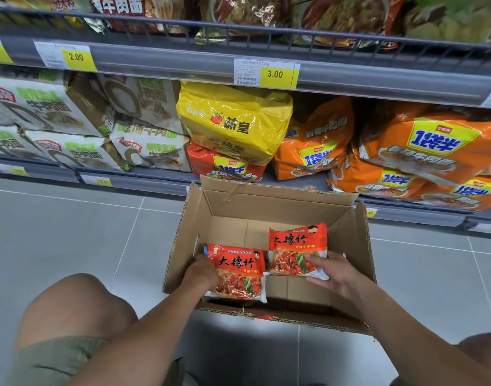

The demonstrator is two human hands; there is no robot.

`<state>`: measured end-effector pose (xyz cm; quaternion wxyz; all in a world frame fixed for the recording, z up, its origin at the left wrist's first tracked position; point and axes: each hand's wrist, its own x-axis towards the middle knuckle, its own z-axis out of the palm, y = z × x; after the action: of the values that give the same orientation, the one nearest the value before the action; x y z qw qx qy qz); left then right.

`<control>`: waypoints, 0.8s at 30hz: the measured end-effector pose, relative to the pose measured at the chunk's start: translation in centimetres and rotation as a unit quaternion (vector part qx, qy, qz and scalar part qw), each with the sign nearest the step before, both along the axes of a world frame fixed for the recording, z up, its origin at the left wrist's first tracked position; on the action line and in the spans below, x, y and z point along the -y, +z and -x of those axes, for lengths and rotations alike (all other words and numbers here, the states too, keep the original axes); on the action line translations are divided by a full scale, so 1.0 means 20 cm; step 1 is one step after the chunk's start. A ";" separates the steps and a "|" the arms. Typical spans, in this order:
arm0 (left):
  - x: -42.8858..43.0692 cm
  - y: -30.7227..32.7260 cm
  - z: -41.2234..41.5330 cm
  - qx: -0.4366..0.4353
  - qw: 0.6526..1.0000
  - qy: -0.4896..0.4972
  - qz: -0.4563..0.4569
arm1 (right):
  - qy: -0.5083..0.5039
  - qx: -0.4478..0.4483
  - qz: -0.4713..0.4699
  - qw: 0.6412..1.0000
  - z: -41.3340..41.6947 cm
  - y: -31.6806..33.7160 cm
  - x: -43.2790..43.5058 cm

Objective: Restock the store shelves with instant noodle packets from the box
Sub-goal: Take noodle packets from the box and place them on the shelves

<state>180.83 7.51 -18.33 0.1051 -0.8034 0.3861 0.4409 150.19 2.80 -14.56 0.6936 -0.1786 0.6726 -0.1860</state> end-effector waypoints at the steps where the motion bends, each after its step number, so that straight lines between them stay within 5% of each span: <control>1: 0.00 0.00 0.00 0.010 1.000 -0.014 0.004 | 0.002 0.001 0.000 1.000 0.00 0.00 0.00; 16: -0.01 0.01 0.06 0.028 0.998 0.051 0.008 | 0.018 0.004 0.001 1.000 -0.03 -0.01 -0.06; 24: -0.01 0.00 0.05 -0.124 0.979 0.159 0.034 | 0.025 0.000 0.009 1.000 -0.03 0.00 -0.07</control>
<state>179.87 7.80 -18.24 -0.0424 -0.7967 0.2778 0.5350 150.78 4.19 -14.60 0.6963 -0.2014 0.6665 -0.1744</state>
